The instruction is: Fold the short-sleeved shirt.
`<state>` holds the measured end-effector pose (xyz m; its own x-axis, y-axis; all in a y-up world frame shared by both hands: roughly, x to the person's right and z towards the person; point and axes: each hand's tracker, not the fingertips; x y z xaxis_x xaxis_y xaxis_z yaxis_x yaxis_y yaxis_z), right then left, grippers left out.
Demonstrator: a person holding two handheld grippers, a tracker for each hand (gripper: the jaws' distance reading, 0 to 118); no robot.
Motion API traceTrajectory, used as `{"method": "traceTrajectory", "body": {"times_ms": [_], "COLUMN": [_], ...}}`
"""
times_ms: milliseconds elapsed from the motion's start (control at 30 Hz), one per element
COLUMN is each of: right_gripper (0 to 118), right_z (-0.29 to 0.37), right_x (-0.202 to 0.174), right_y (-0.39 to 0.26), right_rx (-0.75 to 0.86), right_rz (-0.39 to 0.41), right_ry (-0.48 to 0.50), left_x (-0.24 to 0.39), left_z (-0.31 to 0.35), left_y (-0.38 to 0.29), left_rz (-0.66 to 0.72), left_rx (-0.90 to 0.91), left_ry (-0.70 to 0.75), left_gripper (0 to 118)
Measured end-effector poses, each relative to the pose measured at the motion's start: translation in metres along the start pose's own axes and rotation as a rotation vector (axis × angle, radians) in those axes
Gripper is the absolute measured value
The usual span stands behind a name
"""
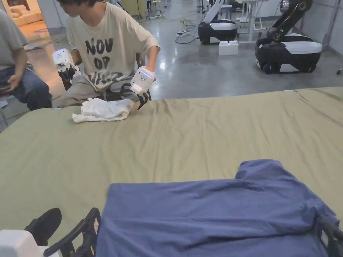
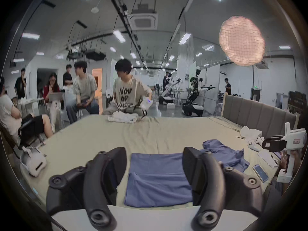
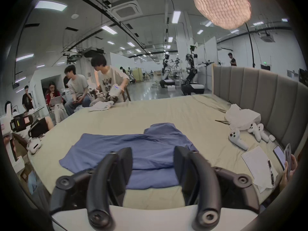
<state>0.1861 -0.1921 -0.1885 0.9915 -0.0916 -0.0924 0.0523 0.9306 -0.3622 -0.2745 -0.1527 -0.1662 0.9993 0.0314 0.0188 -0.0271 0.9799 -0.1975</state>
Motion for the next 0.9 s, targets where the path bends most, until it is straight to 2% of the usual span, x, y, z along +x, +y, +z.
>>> {"method": "traceTrajectory", "body": {"times_ms": [100, 133, 200, 233, 367, 567, 600, 633, 700, 800, 900], "right_gripper": [10, 4, 1, 0, 0, 0, 0, 0, 0, 0, 0], "right_z": [0.024, 0.032, 0.04, 0.042, 0.041, 0.031, 0.03, 0.027, 0.022, 0.019, 0.02], "right_x": [-0.007, -0.01, -0.018, -0.02, -0.023, -0.016, -0.015, -0.013, -0.009, -0.006, 0.003], "right_y": [-0.004, -0.004, -0.002, -0.002, -0.002, -0.008, -0.01, -0.012, -0.017, -0.026, -0.033], "right_rx": [0.027, 0.03, 0.043, 0.045, 0.049, 0.035, 0.028, 0.02, -0.001, -0.032, -0.068], "right_rz": [-0.004, -0.005, 0.01, 0.025, 0.043, -0.002, -0.01, -0.024, -0.058, -0.079, -0.089], "right_ry": [0.014, 0.022, 0.029, 0.034, 0.033, 0.034, 0.035, 0.039, 0.046, 0.042, 0.025], "left_x": [0.008, 0.01, 0.012, 0.014, 0.014, 0.003, -0.001, -0.006, -0.022, -0.049, -0.063], "left_z": [0.029, 0.033, 0.041, 0.043, 0.046, 0.037, 0.029, 0.019, -0.013, -0.067, -0.126], "left_y": [0.0, -0.003, -0.007, -0.009, -0.012, -0.02, -0.024, -0.03, -0.048, -0.092, -0.13], "left_rz": [0.044, 0.063, 0.077, 0.076, 0.06, 0.057, 0.067, 0.078, 0.112, 0.217, 0.219], "left_rx": [0.01, 0.008, 0.004, -0.003, -0.021, -0.042, -0.06, -0.083, -0.206, -0.299, -0.462], "left_ry": [-0.015, -0.013, -0.027, -0.019, -0.009, 0.01, 0.019, 0.028, 0.037, -0.019, 0.072], "left_gripper": [26, 19, 1, 0, 0, 0, 4, 17, 57, 57, 56]}}
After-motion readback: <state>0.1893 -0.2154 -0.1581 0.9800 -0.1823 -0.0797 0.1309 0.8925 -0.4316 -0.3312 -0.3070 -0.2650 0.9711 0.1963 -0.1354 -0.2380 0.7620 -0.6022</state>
